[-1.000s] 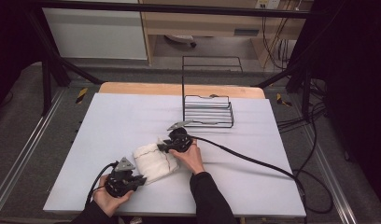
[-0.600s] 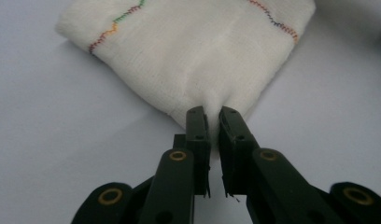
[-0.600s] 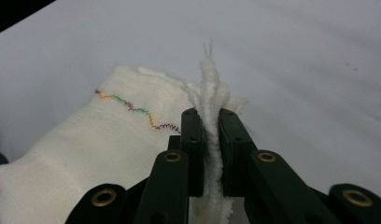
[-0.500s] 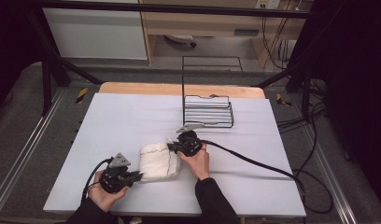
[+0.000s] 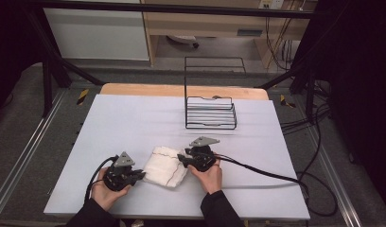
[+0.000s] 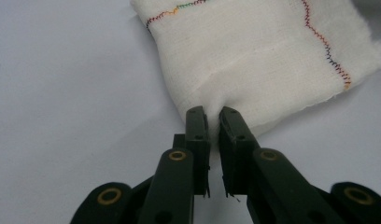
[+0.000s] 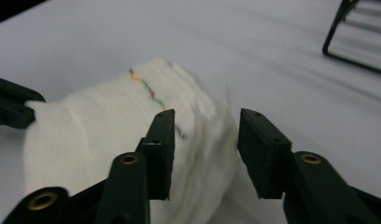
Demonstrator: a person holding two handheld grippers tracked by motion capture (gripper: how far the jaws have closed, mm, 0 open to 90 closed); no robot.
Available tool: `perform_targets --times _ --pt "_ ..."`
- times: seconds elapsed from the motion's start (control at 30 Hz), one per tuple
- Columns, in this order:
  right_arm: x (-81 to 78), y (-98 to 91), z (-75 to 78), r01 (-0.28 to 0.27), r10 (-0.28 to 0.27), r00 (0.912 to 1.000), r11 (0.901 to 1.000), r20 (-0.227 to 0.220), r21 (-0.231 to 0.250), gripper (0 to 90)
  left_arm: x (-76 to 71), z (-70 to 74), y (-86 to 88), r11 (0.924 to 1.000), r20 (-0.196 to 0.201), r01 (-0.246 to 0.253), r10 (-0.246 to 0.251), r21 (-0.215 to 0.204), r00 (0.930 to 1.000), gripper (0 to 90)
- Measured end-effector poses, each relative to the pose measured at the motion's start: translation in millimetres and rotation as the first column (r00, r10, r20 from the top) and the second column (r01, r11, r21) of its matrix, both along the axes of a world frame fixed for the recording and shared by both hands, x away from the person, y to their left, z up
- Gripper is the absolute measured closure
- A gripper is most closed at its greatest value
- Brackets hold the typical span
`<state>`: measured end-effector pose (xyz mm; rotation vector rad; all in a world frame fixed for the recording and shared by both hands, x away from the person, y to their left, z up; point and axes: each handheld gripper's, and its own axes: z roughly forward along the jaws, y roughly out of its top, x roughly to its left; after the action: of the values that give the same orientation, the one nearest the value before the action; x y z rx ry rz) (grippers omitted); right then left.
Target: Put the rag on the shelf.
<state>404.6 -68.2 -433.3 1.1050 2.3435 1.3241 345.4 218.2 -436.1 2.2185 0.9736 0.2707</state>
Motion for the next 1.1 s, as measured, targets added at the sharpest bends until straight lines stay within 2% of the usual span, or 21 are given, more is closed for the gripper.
perform_targets --times 0.07,0.1,0.13,0.17,0.2,0.23,0.27,0.3,0.33,0.5,0.57,0.63,0.77,0.9,0.97,1.03,1.1 --pt "8.9 0.8 9.4 -0.023 0.022 0.9989 0.9993 0.040 0.030 42.3 -0.3 -0.8 -0.3 1.0000 0.000 -0.004 0.004 0.003 1.0000 82.2" --pt "13.8 3.7 12.9 -0.030 0.028 0.9985 0.9991 0.048 0.030 41.0 -0.7 -1.0 -0.5 1.0000 0.003 -0.004 0.004 0.005 1.0000 82.2" --pt "24.3 13.5 15.5 -0.063 0.062 0.9973 0.9978 0.038 0.023 38.0 -1.2 -1.2 -0.7 1.0000 0.009 -0.005 0.005 0.007 1.0000 82.3" --pt "24.3 13.5 15.5 -0.063 0.062 0.9973 0.9978 0.038 0.023 38.0 -1.6 -1.2 -0.8 1.0000 0.010 -0.005 0.005 0.007 0.9999 82.3" --pt "33.6 27.1 12.4 -0.115 0.115 0.9930 0.9934 0.027 -0.003 38.0 -1.6 -1.4 -0.8 0.9999 0.012 -0.004 0.003 0.011 0.9999 82.3" --pt "37.1 34.7 9.8 -0.136 0.137 0.9903 0.9904 0.025 -0.023 38.2 -1.7 -1.7 -0.8 0.9999 0.012 -0.004 0.004 0.011 0.9999 82.3" --pt "37.1 34.7 9.8 -0.136 0.137 0.9903 0.9904 0.025 -0.023 38.2 -1.7 -2.1 -0.8 0.9999 0.009 -0.004 0.004 0.010 0.9999 82.3" --pt "43.6 48.8 3.6 -0.172 0.173 0.9850 0.9837 0.003 -0.051 39.7 -1.6 -2.5 -0.7 0.9999 0.010 -0.003 0.003 0.012 0.9999 82.3" --pt "43.6 48.8 3.6 -0.172 0.173 0.9850 0.9837 0.003 -0.051 39.7 -1.6 -3.0 -0.7 0.9999 0.012 -0.003 0.003 0.011 0.9999 82.3" --pt "56.5 72.5 -10.5 -0.214 0.211 0.9763 0.9741 -0.047 -0.072 41.8 -2.6 -3.6 -1.3 0.9999 0.018 -0.003 0.002 0.013 0.9998 82.2" --pt "60.3 77.9 -15.6 -0.226 0.221 0.9735 0.9691 -0.060 -0.100 42.6 -2.5 -3.5 -1.1 0.9999 0.016 -0.003 0.003 0.012 0.9999 82.2" --pt "63.4 79.8 -20.5 -0.245 0.237 0.9682 0.9639 -0.079 -0.105 44.3 -2.4 -3.5 -1.0 0.9999 0.014 -0.003 0.003 0.011 0.9999 82.1" --pt "62.9 79.4 -21.2 -0.259 0.253 0.9653 0.9579 -0.065 -0.123 50.0 -2.2 -3.1 -0.8 1.0000 0.015 -0.006 0.006 0.007 0.9999 81.6" --pt "61.0 79.2 -19.8 -0.285 0.277 0.9575 0.9512 -0.080 -0.118 68.8 -2.8 -2.3 -0.4 0.9999 0.017 -0.011 0.011 0.000 0.9998 80.1" --pt "60.0 79.1 -18.4 -0.279 0.270 0.9584 0.9543 -0.094 -0.108 76.7 -3.2 -1.2 0.9 0.9998 0.017 -0.016 0.016 -0.010 0.9997 78.7" --pt "59.2 78.9 -17.3 -0.269 0.260 0.9609 0.9581 -0.096 -0.099 80.1 -4.2 0.6 3.2 0.9995 0.018 -0.021 0.022 -0.022 0.9996 76.2" --pt "59.0 77.7 -15.0 -0.264 0.256 0.9627 0.9593 -0.087 -0.100 81.3 -5.2 3.4 6.4 0.9982 0.018 -0.032 0.033 -0.051 0.9993 70.2"
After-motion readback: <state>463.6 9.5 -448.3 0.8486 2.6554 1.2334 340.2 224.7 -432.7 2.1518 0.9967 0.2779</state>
